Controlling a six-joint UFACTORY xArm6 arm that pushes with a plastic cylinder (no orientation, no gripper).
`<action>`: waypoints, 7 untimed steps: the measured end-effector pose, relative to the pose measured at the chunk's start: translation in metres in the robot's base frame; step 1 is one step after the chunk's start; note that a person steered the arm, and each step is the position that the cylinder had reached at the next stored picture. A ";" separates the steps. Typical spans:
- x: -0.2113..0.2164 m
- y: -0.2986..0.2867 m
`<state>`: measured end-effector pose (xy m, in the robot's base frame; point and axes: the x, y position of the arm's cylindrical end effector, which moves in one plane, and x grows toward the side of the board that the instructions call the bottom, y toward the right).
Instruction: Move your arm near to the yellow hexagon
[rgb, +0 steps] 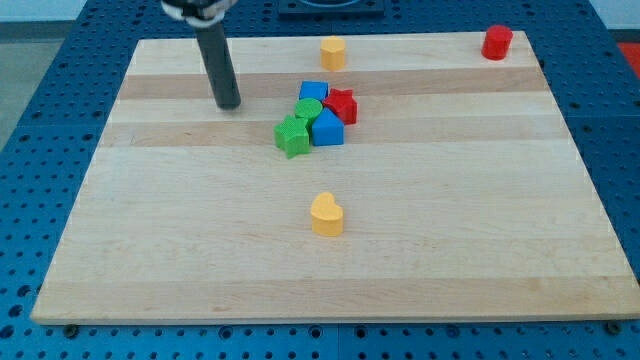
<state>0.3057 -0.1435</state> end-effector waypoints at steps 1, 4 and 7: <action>-0.071 -0.004; -0.114 0.044; -0.110 0.148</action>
<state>0.1957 0.0045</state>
